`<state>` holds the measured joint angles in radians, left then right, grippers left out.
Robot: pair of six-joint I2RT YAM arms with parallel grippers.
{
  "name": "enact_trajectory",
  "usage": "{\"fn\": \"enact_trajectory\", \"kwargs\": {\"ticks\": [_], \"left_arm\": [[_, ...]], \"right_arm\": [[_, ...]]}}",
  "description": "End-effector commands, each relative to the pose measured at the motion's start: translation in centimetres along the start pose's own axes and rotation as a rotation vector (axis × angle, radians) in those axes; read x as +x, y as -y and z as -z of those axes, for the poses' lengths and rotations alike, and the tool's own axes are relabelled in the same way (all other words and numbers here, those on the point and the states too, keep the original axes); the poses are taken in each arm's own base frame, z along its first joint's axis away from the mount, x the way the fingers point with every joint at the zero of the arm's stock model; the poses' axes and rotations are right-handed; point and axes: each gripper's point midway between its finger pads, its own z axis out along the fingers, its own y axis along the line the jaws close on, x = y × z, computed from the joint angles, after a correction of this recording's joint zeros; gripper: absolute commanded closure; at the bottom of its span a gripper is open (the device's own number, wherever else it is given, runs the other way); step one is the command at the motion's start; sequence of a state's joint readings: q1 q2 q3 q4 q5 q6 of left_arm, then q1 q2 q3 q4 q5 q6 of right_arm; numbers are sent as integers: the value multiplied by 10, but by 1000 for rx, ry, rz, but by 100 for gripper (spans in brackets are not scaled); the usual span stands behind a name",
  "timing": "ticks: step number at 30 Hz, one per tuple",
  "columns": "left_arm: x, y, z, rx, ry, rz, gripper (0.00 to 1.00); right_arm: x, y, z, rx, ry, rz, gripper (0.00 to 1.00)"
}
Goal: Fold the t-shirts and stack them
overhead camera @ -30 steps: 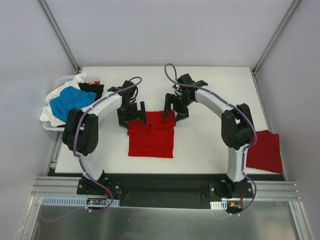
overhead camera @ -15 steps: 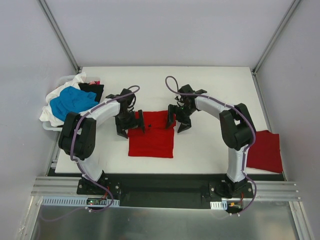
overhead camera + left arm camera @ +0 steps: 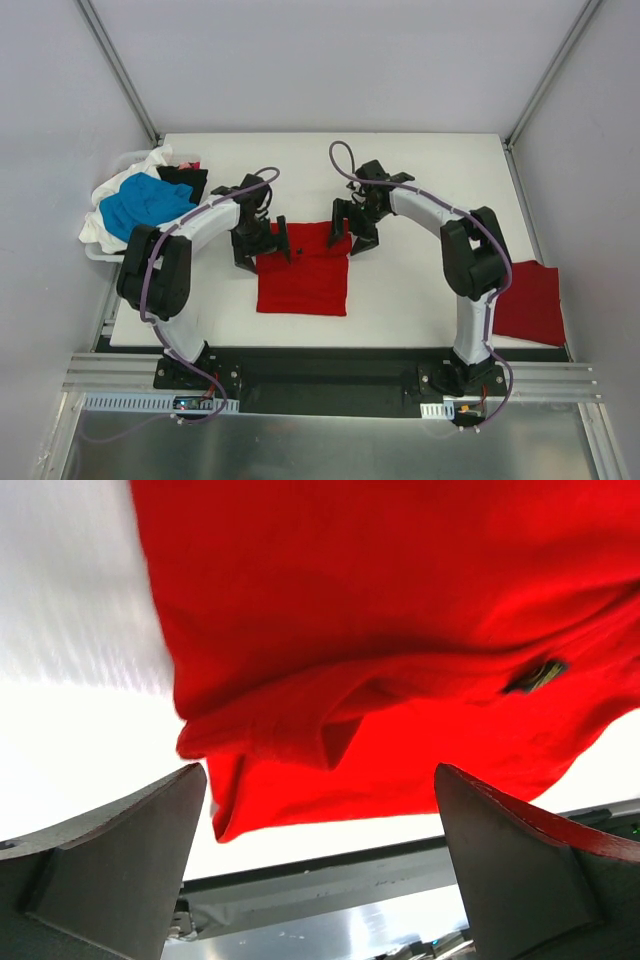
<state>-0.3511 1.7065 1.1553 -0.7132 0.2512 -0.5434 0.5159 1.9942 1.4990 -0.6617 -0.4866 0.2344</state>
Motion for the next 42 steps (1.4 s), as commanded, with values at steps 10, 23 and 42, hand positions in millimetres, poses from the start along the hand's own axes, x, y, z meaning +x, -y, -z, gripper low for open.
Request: {"fn": "enact_trajectory", "kwargs": {"ticks": [10,23,42], "left_arm": [[-38,19,-6,25,28,7,2],[-36,18,3,25,53,5,89],[-103,56,57,77,200,-17,87]], "right_arm": [[-21,-14,-4,-27,15,16,28],[-21,-15,1,-29,44,29,99],[-49,-24,44,-26,115,52,85]]}}
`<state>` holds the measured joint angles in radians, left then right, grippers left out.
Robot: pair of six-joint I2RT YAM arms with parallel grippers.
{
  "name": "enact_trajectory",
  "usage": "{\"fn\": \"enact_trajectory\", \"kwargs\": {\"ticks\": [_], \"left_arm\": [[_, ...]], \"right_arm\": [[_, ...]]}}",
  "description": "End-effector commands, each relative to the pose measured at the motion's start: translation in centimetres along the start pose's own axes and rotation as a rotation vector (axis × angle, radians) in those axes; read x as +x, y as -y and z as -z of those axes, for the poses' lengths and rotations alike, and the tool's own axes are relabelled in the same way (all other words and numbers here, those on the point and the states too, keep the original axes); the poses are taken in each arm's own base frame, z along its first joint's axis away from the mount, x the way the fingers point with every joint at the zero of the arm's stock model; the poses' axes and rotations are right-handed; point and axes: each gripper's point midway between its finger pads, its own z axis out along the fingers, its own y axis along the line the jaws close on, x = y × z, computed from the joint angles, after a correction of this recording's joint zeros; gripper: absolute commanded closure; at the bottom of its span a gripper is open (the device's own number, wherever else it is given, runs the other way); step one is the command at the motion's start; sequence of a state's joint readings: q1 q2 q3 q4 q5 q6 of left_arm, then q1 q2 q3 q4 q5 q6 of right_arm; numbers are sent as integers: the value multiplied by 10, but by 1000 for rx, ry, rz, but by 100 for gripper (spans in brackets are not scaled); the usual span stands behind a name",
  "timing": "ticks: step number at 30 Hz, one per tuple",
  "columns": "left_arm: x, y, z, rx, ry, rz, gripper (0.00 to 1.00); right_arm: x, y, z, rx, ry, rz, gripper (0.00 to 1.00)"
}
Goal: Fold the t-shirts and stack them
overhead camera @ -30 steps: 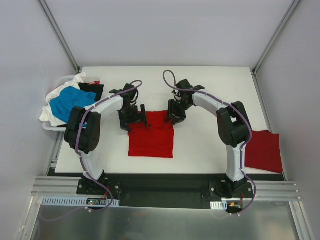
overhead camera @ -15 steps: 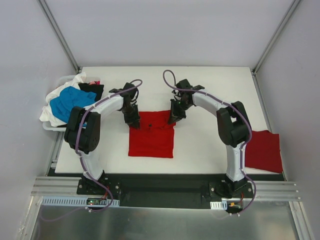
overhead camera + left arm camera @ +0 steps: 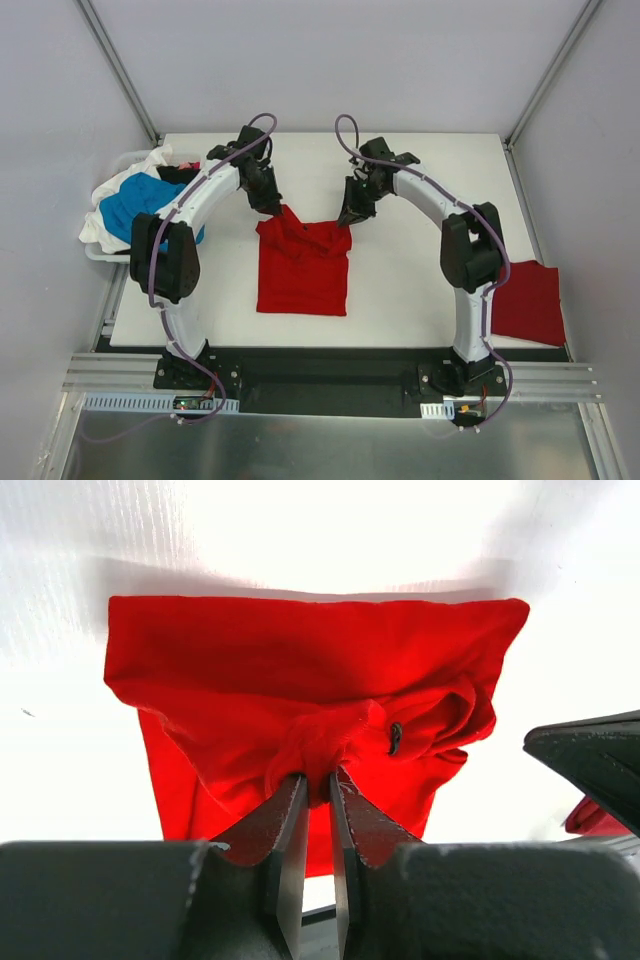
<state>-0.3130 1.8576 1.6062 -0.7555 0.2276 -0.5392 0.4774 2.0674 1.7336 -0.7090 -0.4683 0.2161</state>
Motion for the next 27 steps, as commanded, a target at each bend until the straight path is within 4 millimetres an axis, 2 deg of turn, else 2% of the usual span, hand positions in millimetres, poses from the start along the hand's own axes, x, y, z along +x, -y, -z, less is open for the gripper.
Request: {"fn": "enact_trajectory", "kwargs": {"ticks": [1,2,5,12,21,27], "left_arm": [[8,-8,2,-35,-40,12,87],[10,-9,2,-36,-46,15,87],[20,-14,1,-45,-64,25,87],[46,-28,2,-60,-100,36,87],[72,-45,-6,-77,-136,52,88],[77,-49,-10,-77,-143,44,87]], "right_arm": [[18,7,14,21,-32,-3,79],[22,9,15,23,-31,-3,67],[36,21,5,33,-57,-16,56],[47,32,-10,35,-96,-29,55],[47,30,-26,36,-118,-32,55],[40,31,-33,35,-110,-32,37]]}}
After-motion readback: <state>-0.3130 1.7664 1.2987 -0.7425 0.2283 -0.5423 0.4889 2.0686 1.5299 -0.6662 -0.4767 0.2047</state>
